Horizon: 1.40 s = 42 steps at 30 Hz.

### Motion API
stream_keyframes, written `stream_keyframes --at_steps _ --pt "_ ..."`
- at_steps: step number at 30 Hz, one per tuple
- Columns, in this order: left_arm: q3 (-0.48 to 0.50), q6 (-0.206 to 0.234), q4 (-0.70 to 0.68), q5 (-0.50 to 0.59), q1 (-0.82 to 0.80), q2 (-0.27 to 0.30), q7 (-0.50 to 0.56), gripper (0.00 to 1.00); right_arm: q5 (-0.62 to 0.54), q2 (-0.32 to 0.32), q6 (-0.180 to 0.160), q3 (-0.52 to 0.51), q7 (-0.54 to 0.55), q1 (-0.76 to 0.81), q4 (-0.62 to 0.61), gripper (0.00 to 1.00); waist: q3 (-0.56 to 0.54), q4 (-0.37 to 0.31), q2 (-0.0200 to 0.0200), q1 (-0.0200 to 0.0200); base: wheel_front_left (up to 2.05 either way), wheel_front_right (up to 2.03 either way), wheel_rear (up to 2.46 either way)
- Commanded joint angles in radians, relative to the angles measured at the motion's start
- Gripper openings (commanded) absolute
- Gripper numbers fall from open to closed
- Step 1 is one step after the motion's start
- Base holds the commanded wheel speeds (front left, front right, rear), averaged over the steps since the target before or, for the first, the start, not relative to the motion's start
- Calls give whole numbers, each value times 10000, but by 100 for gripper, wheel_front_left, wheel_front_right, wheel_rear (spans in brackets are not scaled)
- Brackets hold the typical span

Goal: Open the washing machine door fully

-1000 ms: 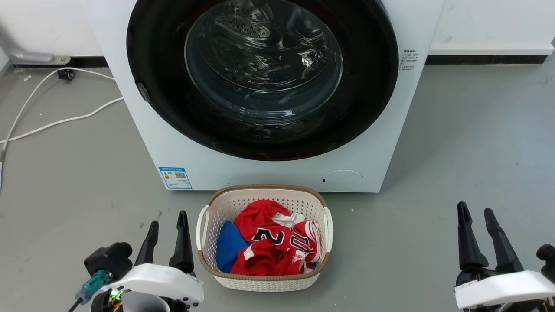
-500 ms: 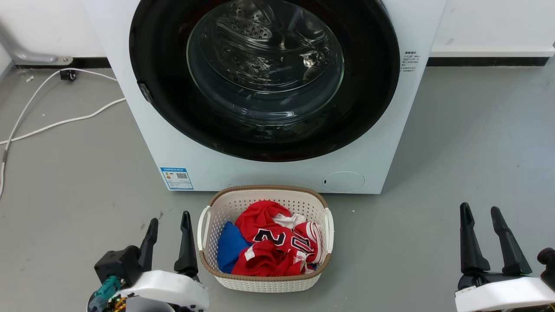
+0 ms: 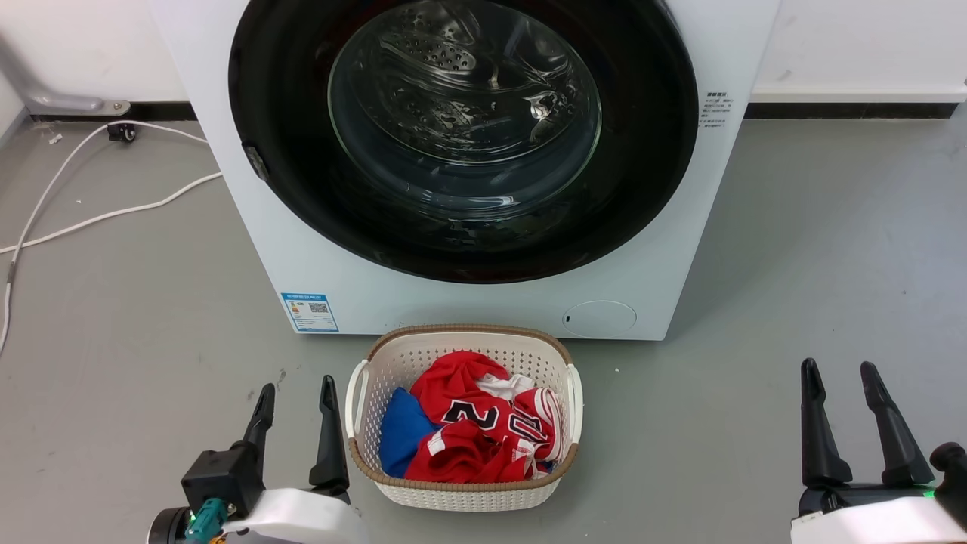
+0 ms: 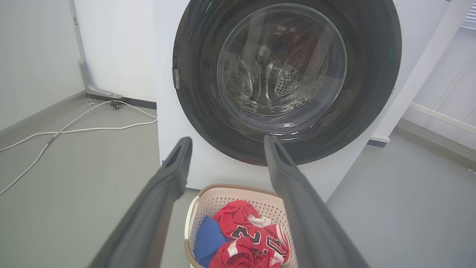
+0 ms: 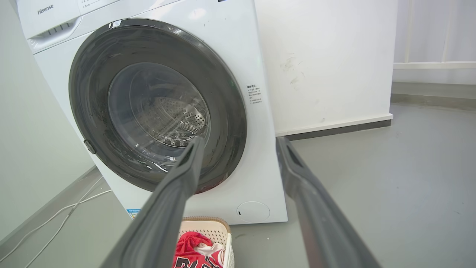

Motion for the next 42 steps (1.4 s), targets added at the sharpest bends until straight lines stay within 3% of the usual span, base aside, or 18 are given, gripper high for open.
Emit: stream_keyframes --at_steps 1,17,30,42 --pt "30 -38 -80 283 93 -61 -112 100 -203 11 22 19 -114 123 -118 100 -1 5 0 0 0 0 0" --pt "328 -335 -15 1731 375 -410 -462 100 -993 20 13 41 -460 445 33 100 -29 28 0 0 0 0 0" --pt "396 -315 40 2753 496 -533 -697 100 -1713 26 13 23 -693 588 111 100 -7 47 0 0 0 0 0" --pt "477 -369 134 2750 484 -570 -687 100 -1295 27 13 -67 -690 506 412 100 22 32 0 0 0 0 0"
